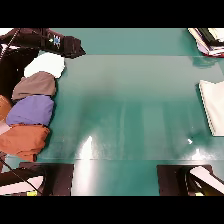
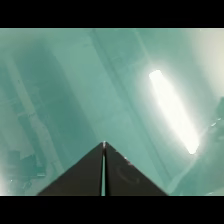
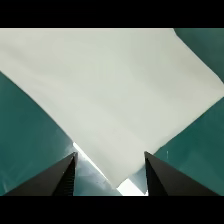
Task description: Fold the shirts.
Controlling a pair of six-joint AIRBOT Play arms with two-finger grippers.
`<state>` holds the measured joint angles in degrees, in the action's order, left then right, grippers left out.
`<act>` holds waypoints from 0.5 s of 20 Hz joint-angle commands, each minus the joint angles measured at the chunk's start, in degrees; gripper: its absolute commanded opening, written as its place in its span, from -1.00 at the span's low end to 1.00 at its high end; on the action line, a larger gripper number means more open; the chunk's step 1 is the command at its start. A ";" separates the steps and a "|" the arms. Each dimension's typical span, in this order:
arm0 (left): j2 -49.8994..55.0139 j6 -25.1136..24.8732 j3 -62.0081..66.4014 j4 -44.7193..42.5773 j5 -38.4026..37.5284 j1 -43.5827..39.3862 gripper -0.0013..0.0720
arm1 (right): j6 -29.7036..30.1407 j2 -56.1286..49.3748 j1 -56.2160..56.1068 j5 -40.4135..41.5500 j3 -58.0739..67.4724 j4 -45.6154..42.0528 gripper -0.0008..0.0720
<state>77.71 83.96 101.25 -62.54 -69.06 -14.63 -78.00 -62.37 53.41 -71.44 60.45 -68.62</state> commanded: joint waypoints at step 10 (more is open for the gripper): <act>-0.04 0.02 0.00 0.00 0.50 -0.04 -0.90 | 0.55 0.02 -46.27 -6.08 7.32 8.55 -0.11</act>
<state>77.71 84.05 101.25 -62.52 -69.32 -14.63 -77.62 -62.35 19.00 -77.23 67.48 -59.88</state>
